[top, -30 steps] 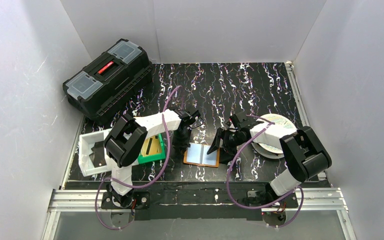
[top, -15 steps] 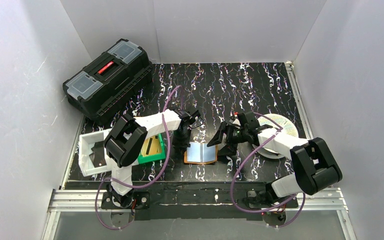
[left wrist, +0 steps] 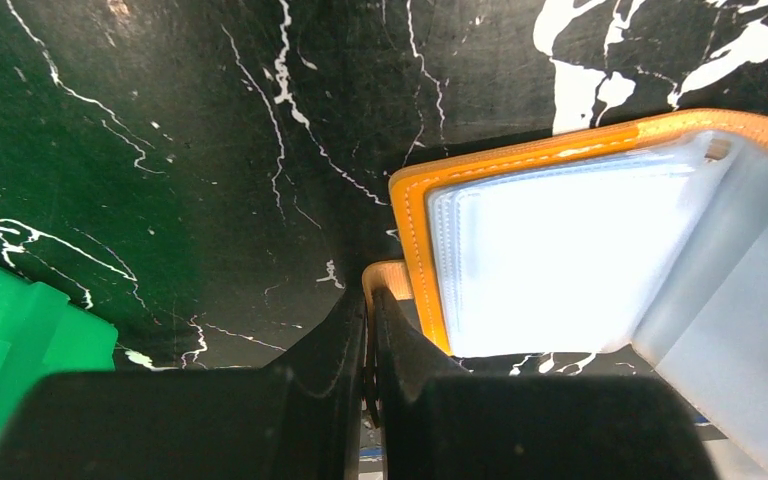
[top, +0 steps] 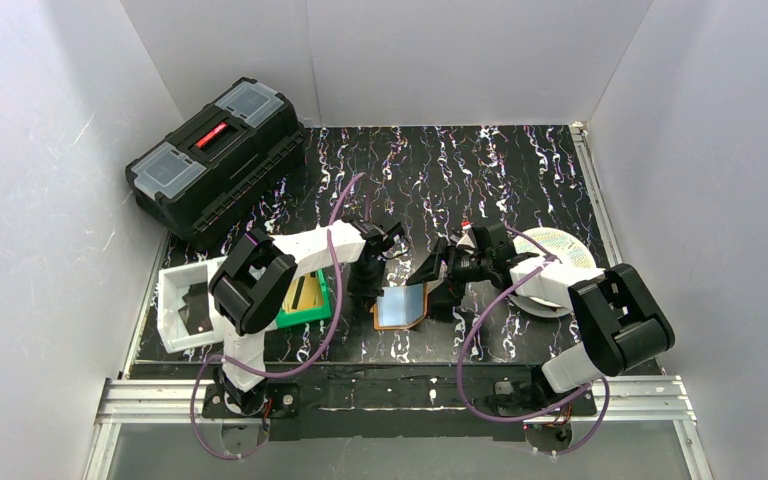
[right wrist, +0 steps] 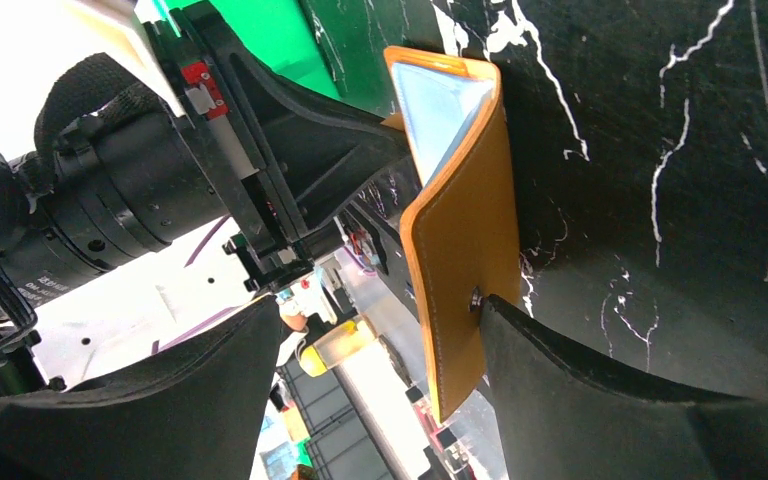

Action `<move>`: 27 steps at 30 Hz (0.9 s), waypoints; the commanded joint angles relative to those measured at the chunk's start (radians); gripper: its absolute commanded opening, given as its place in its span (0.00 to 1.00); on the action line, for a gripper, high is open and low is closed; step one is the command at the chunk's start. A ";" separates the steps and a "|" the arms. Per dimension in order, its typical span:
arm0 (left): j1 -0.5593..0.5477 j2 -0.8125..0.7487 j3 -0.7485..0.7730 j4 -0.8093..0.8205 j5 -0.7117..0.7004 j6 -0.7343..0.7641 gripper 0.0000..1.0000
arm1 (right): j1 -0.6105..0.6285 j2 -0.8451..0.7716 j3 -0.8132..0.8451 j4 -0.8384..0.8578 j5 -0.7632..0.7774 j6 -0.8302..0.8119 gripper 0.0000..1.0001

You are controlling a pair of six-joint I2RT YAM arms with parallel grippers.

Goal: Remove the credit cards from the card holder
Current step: Close the card holder at the center of the board.

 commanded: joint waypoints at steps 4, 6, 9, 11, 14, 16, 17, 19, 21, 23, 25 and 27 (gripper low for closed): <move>-0.023 0.022 -0.005 0.066 0.063 -0.032 0.00 | 0.017 0.005 0.042 -0.017 0.017 -0.017 0.78; -0.023 0.011 -0.013 0.098 0.091 -0.041 0.00 | 0.017 -0.005 0.050 -0.043 0.034 -0.029 0.78; -0.025 -0.006 -0.030 0.158 0.141 -0.061 0.00 | 0.021 -0.006 0.060 -0.056 0.042 -0.034 0.78; -0.025 -0.016 -0.041 0.187 0.165 -0.069 0.00 | 0.025 -0.001 0.069 -0.061 0.047 -0.031 0.78; -0.026 -0.029 -0.053 0.210 0.182 -0.077 0.00 | 0.032 0.017 0.093 -0.104 0.075 -0.046 0.78; -0.025 -0.034 -0.056 0.215 0.187 -0.077 0.00 | 0.034 0.034 0.104 -0.122 0.094 -0.059 0.78; -0.025 -0.034 -0.056 0.215 0.190 -0.077 0.00 | 0.034 0.045 0.104 -0.122 0.097 -0.059 0.78; -0.026 -0.035 -0.060 0.215 0.189 -0.075 0.00 | 0.033 0.064 0.101 -0.122 0.107 -0.058 0.78; -0.025 -0.037 -0.063 0.217 0.191 -0.075 0.00 | 0.034 0.077 0.098 -0.122 0.121 -0.059 0.77; -0.025 -0.036 -0.064 0.218 0.193 -0.075 0.00 | 0.035 0.088 0.096 -0.122 0.125 -0.057 0.77; -0.025 -0.037 -0.061 0.217 0.194 -0.070 0.00 | 0.034 0.100 0.093 -0.122 0.135 -0.058 0.76; -0.025 -0.043 -0.055 0.209 0.188 -0.060 0.00 | 0.034 0.117 0.094 -0.164 0.151 -0.062 0.71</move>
